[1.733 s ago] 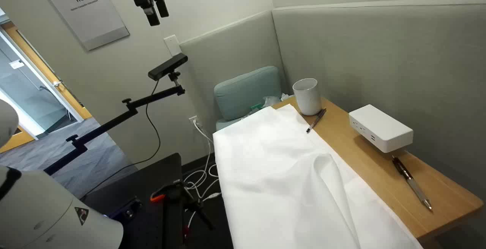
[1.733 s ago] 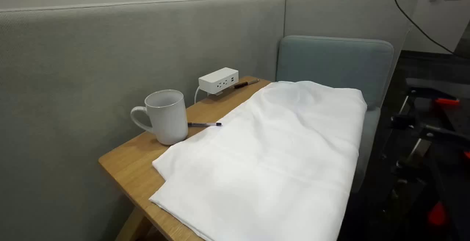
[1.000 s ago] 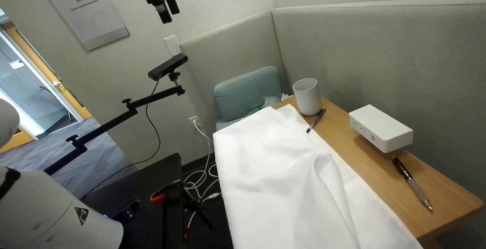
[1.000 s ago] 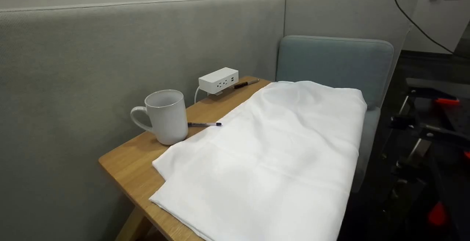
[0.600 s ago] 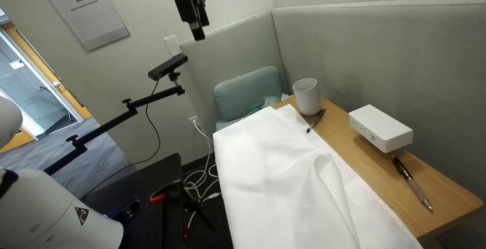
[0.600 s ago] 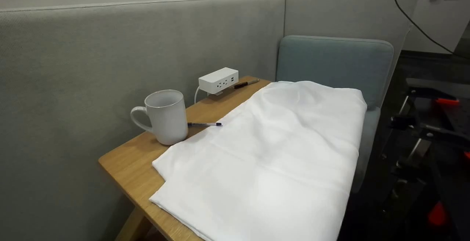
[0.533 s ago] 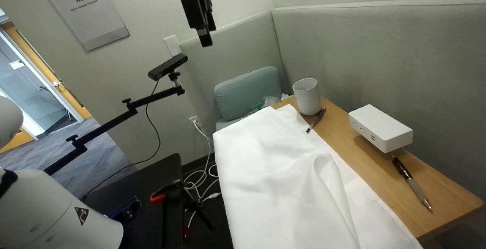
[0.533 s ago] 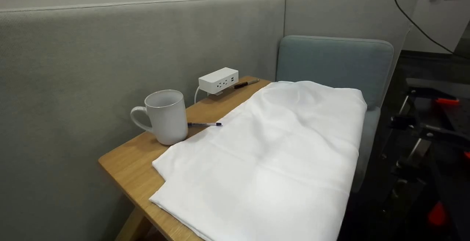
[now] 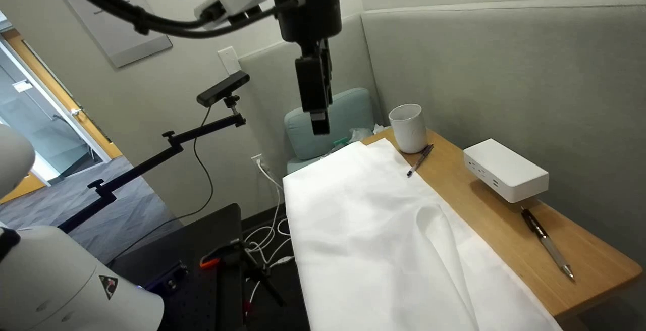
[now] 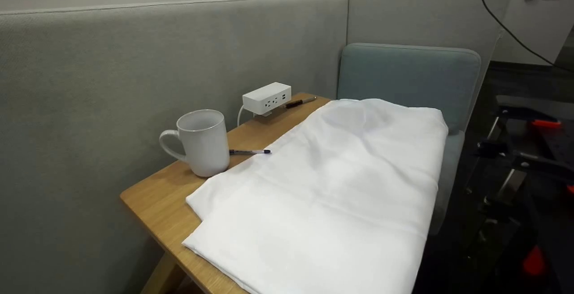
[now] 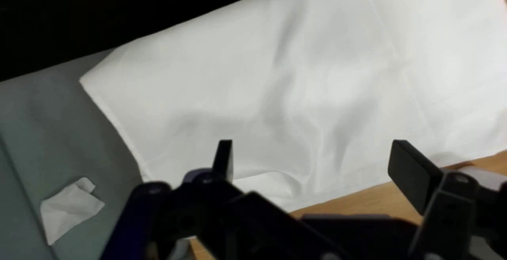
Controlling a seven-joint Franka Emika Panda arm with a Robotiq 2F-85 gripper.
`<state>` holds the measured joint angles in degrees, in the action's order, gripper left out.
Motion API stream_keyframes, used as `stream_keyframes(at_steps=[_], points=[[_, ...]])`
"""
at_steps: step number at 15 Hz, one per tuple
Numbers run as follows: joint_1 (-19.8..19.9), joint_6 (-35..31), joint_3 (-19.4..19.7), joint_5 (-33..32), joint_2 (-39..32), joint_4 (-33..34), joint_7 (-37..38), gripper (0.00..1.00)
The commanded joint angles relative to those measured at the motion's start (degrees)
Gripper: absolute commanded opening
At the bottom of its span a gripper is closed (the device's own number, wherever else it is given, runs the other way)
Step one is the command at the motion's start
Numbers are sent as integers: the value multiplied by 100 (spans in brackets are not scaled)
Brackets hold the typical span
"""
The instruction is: Fold the cloth
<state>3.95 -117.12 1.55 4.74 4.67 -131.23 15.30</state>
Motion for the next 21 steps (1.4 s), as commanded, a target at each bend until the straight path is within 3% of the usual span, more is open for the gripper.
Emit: stream_keyframes(at_steps=[1,3,7,13,17,21], points=[[22,-13,63,-315,-97,10,135,100],[63,-48,97,-633,-183,11,323,100],[81,-164,126,-577,-241,50,287,100],[524,346,686,1172,-1293,651,-1983,100],[975,740,759,1551,-2284,1322,-3198,100],[1283,675,599,1698,-3196,1957,-3560,100]])
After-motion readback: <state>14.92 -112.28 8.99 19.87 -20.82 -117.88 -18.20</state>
